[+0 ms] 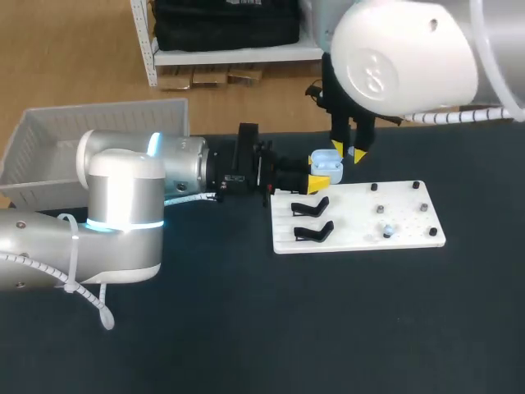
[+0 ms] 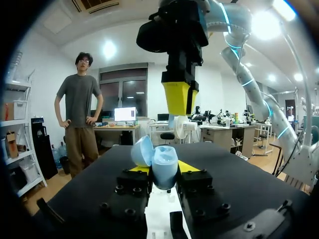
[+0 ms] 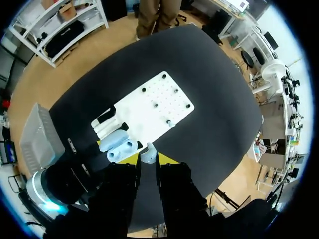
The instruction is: Pick up each earbud case from the left stands, insert the matching earbuds, close the lid, and place the case in the box.
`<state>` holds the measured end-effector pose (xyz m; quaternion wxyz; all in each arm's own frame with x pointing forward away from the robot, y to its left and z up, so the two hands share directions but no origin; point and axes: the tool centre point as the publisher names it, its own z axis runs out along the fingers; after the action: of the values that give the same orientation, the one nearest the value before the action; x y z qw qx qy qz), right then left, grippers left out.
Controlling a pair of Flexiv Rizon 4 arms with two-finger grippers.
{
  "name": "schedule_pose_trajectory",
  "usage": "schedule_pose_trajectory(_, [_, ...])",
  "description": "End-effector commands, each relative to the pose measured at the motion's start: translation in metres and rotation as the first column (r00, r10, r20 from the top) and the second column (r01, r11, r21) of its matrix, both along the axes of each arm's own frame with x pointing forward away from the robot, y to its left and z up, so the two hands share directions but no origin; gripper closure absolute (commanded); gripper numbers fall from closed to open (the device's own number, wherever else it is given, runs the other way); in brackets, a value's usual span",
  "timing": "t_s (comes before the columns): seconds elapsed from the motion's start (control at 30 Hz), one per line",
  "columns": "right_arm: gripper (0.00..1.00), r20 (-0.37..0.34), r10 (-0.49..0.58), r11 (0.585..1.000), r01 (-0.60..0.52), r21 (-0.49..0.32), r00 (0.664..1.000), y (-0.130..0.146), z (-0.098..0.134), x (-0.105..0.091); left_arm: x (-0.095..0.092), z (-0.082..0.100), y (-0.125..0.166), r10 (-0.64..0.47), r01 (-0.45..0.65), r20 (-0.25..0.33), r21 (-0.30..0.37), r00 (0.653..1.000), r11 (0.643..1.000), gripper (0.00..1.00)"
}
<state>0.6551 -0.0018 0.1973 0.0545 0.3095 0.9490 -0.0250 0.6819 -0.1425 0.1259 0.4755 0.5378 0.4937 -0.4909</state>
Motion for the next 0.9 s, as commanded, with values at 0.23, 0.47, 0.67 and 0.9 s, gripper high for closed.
schedule_pose_trajectory(0.23, [1.0, -0.031, -0.037, 0.999, 0.037, 0.01, 0.999, 0.0019, 0.002, 0.0073, -0.002, -0.0012, -0.0007, -0.005, 0.004, 0.067, 0.019, 0.998, 1.0, 1.0])
schedule_pose_trajectory(0.47, [1.0, -0.073, -0.038, 0.999, 0.041, 0.028, 0.997, 0.0039, -0.0001, 0.0041, -0.0013, -0.0035, -0.0016, -0.003, 0.001, 0.073, 0.022, 0.997, 1.0, 1.0])
schedule_pose_trajectory(0.67, [1.0, -0.08, -0.044, 0.998, 0.047, 0.044, 0.996, 0.004, -0.0023, 0.0038, -0.0009, -0.0043, -0.0008, 0.006, -0.007, 0.068, 0.014, 0.998, 1.0, 1.0])
schedule_pose_trajectory(0.9, [1.0, -0.08, -0.044, 0.998, 0.047, 0.044, 0.996, 0.004, -0.0023, 0.0038, -0.0009, -0.0043, -0.0008, 0.006, -0.007, 0.068, 0.014, 0.998, 1.0, 1.0])
